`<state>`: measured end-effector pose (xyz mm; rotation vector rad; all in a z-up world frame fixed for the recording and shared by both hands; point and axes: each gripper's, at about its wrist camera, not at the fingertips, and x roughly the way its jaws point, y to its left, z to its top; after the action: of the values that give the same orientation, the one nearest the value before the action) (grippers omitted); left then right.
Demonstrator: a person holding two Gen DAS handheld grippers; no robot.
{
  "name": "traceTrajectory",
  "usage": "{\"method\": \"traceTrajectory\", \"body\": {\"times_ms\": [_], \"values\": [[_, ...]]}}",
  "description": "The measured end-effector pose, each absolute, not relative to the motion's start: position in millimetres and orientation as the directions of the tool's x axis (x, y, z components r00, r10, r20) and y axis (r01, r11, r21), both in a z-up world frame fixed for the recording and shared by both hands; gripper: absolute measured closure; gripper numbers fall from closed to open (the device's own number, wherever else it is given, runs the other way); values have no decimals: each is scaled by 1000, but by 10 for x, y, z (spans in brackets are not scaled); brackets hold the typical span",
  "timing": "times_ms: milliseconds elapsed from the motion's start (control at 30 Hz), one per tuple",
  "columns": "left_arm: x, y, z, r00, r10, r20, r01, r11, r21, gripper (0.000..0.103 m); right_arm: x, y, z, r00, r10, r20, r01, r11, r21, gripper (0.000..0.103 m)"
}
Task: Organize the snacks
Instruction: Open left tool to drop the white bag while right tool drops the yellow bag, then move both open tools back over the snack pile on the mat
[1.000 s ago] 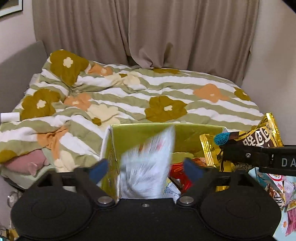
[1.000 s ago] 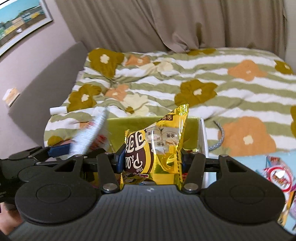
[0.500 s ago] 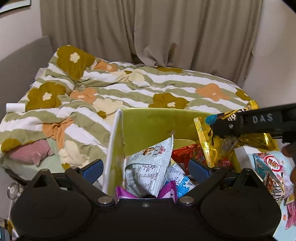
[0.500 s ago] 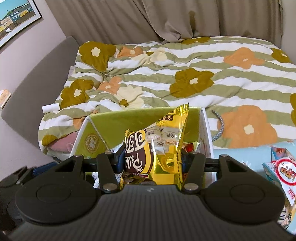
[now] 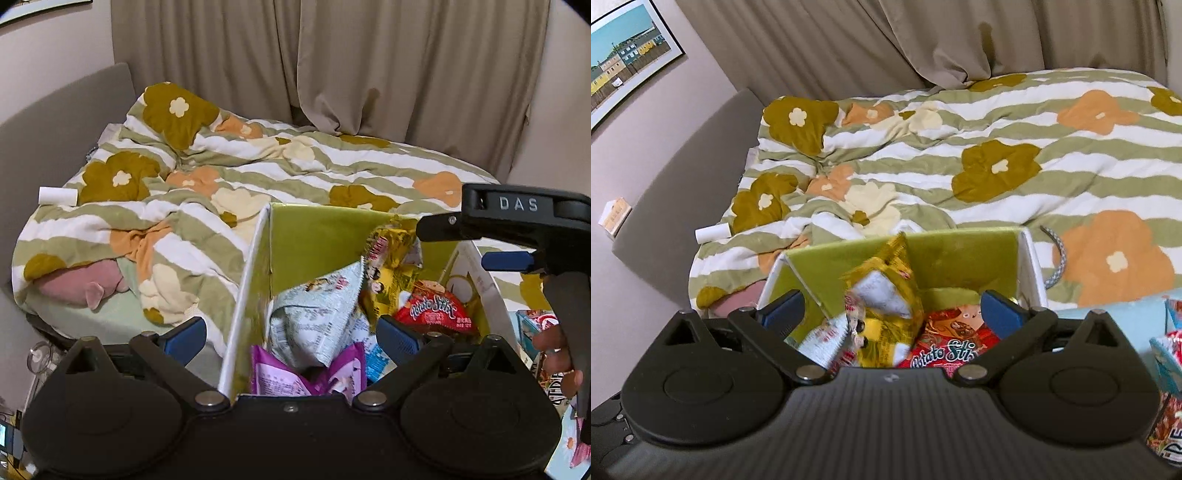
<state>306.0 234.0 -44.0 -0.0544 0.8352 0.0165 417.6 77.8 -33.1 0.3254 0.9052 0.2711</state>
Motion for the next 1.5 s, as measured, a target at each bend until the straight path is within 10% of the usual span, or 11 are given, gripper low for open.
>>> {"method": "traceTrajectory", "body": {"times_ms": [767, 1500], "values": [[2513, 2217, 24, 758, -18, -652, 11, 1000, -15, 3, 3341, 617, 277, 674, 325, -663, -134, 937, 323, 0], [2082, 1004, -13, 691, -359, -628, 386, 917, -99, 3, 1887, -714, 530, 762, -80, -643, 225, 963, 147, 0]]}}
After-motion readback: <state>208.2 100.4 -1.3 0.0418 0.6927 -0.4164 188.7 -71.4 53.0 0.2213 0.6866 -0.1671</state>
